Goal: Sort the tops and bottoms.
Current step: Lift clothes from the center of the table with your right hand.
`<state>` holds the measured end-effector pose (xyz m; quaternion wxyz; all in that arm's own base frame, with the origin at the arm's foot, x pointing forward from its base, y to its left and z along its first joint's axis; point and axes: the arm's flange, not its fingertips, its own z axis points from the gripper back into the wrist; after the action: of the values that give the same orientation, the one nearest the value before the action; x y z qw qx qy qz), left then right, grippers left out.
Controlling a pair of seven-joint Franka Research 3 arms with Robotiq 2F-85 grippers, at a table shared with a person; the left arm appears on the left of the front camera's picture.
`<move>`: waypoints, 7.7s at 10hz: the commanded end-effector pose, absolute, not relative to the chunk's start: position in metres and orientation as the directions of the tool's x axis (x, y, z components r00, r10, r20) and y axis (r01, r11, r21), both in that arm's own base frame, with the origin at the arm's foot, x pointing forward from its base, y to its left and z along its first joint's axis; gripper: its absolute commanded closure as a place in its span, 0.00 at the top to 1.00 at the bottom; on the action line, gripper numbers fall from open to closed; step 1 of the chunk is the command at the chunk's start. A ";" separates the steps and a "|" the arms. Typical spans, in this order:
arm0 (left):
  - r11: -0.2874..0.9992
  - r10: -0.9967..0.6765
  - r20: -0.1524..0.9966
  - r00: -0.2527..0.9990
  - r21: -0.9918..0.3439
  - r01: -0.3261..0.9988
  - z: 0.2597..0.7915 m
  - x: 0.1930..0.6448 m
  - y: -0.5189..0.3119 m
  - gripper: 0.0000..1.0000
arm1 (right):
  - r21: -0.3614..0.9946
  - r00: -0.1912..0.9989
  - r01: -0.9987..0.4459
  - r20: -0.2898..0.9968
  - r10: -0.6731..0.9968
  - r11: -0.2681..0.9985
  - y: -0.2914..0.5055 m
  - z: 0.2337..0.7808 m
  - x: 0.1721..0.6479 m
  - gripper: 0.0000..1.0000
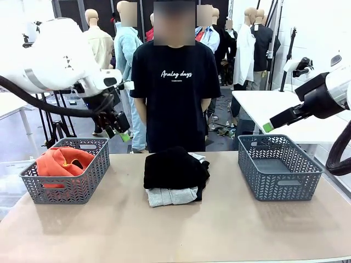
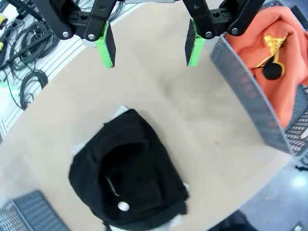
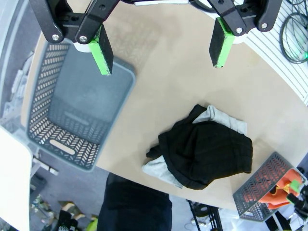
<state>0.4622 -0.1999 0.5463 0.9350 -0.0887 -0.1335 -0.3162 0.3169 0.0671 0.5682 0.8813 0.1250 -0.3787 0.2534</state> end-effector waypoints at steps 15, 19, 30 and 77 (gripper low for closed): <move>0.749 -0.598 0.395 0.698 -0.036 0.662 0.583 0.400 -0.202 0.76 | 0.052 0.585 -0.546 0.739 0.335 0.836 0.068 0.568 0.318 1.00; 0.748 -0.602 0.395 0.694 -0.027 0.664 0.587 0.401 -0.200 0.76 | 0.028 0.585 -0.541 0.731 0.352 0.840 0.067 0.568 0.317 1.00; 0.748 -0.602 0.395 0.694 -0.027 0.664 0.587 0.401 -0.200 0.76 | 0.085 0.540 -0.705 0.708 0.455 0.705 0.177 0.552 0.458 1.00; 0.748 -0.602 0.395 0.694 -0.027 0.664 0.587 0.401 -0.200 0.76 | 0.201 0.482 -0.874 0.232 0.845 0.443 0.388 0.438 0.606 0.00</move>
<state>0.4009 -0.2007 0.5854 0.9171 -0.0851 -0.1822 -0.3443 0.6116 0.3841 0.4252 0.8413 0.1678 -0.0440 0.5119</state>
